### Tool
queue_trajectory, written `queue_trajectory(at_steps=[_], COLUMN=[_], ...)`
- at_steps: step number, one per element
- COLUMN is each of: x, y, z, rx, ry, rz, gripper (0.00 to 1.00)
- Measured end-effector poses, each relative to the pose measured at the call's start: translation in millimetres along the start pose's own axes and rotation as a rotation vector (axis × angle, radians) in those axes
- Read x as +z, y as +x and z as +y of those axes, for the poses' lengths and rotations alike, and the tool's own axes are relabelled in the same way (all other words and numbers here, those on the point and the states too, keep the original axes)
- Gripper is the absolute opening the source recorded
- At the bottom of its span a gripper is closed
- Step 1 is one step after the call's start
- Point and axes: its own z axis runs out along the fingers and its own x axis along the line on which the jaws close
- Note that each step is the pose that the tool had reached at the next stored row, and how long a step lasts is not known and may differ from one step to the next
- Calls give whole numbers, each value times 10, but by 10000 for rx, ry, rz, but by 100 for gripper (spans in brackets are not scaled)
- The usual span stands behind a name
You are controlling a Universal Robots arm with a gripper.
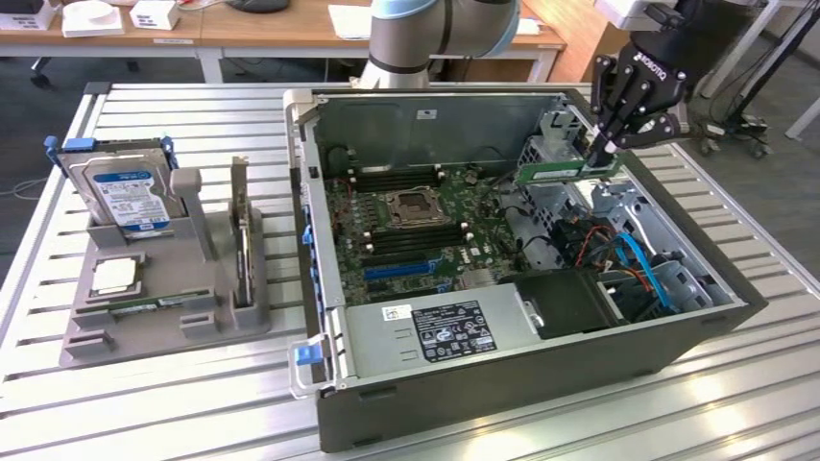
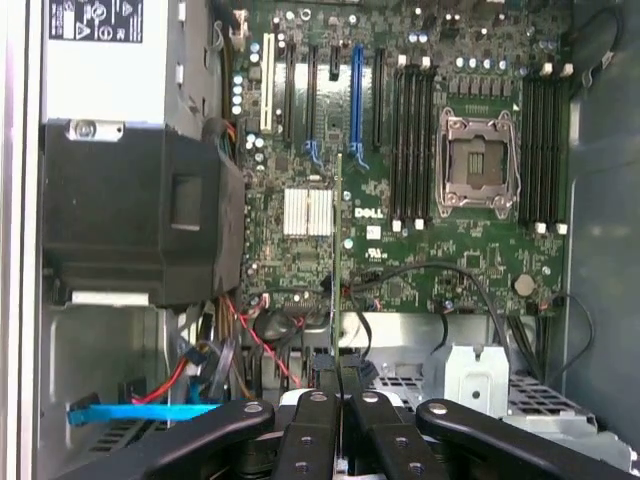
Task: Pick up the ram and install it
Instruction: 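Pick up the ram and move it above insertion slot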
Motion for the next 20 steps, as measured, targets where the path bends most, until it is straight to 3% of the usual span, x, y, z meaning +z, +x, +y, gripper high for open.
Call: queue_trajectory(at_steps=[20], x=[31], y=[-28], z=[440], rx=[13], ry=[1], rz=[-1], gripper=[11])
